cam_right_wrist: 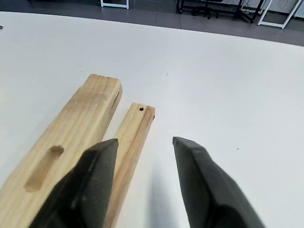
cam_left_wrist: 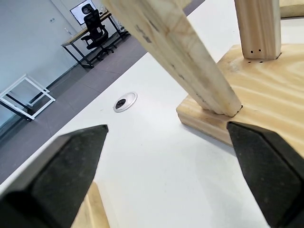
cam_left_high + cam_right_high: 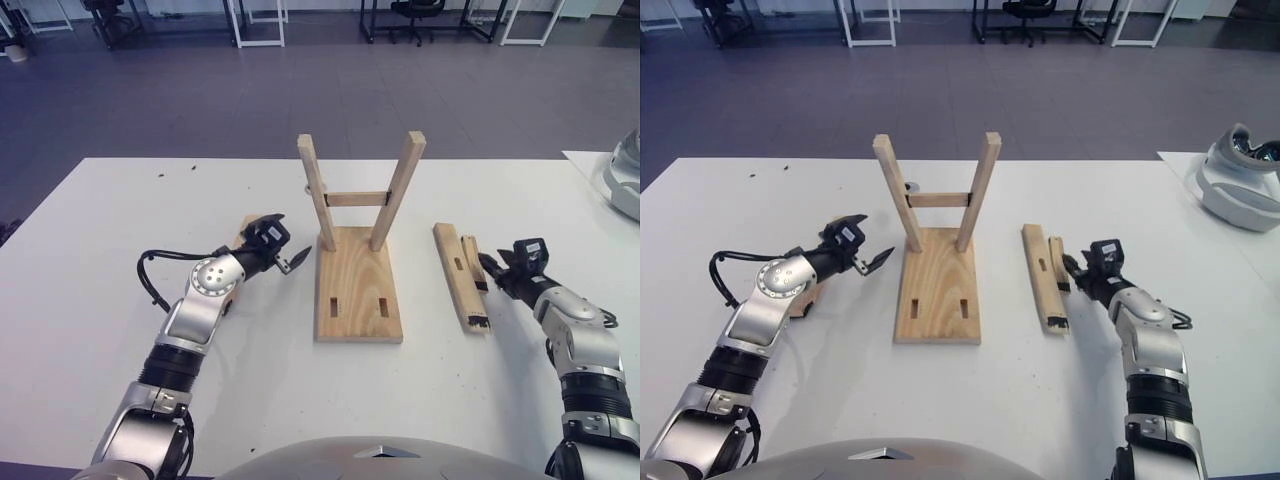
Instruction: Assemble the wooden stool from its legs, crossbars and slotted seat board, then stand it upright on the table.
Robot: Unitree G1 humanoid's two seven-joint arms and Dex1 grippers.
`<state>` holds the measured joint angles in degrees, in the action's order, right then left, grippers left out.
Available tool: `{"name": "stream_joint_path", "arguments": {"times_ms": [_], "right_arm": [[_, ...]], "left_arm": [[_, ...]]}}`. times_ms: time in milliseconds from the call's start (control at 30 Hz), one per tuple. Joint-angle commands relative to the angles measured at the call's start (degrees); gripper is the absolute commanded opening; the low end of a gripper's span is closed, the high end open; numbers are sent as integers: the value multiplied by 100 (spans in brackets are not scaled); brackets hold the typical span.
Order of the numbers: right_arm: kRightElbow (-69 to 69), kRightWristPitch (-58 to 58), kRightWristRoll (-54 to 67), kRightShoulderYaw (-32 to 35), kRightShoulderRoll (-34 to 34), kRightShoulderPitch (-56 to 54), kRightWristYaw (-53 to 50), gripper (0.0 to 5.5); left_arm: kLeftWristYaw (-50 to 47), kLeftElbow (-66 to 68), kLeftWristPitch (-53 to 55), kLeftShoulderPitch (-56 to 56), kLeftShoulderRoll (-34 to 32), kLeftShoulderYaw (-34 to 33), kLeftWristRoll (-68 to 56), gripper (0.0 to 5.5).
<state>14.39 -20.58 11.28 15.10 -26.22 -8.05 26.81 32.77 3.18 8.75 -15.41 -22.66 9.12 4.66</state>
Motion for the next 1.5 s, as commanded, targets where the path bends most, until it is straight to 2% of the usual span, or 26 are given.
{"name": "stream_joint_path", "arguments": {"times_ms": [33,533,667,800,933,1000,1100,1200,1333,1500], "right_arm": [[67,-200,12,-165,85,-36,-36,212],[-302,-935,37,-360,339,140,-444,212],[-350,-1348,277,-196,374,129,-481,152],[-391,-1718,354,-365,-46,136,-93,136],[-102,-1516,51,-611,-520,64,94,136],[-6,-1232,31,-558,-544,-1,51,136],[-371,-548,322,-80,-529,-105,95,136],[-1669,-285,810,28,-649,99,729,135],[-3593,-550,1665,-386,-551,265,1300,135],[-4621,-719,1690,-1151,-403,-220,1060,135]], "left_arm": [[2,-134,173,66,15,79,2,461],[-15,-338,450,163,8,244,33,461],[-1,-462,545,170,-11,275,51,461],[13,-609,669,134,-26,305,72,461],[-1,-684,738,127,-27,319,90,461],[3,-751,763,140,-5,322,59,461],[401,-1457,1260,274,207,-76,-1006,461],[683,-2343,2213,199,628,-768,-2963,461],[-53,-2412,3124,-282,1506,-1488,-4914,461],[-853,-2311,3679,-722,1901,-1920,-6308,461]]}}
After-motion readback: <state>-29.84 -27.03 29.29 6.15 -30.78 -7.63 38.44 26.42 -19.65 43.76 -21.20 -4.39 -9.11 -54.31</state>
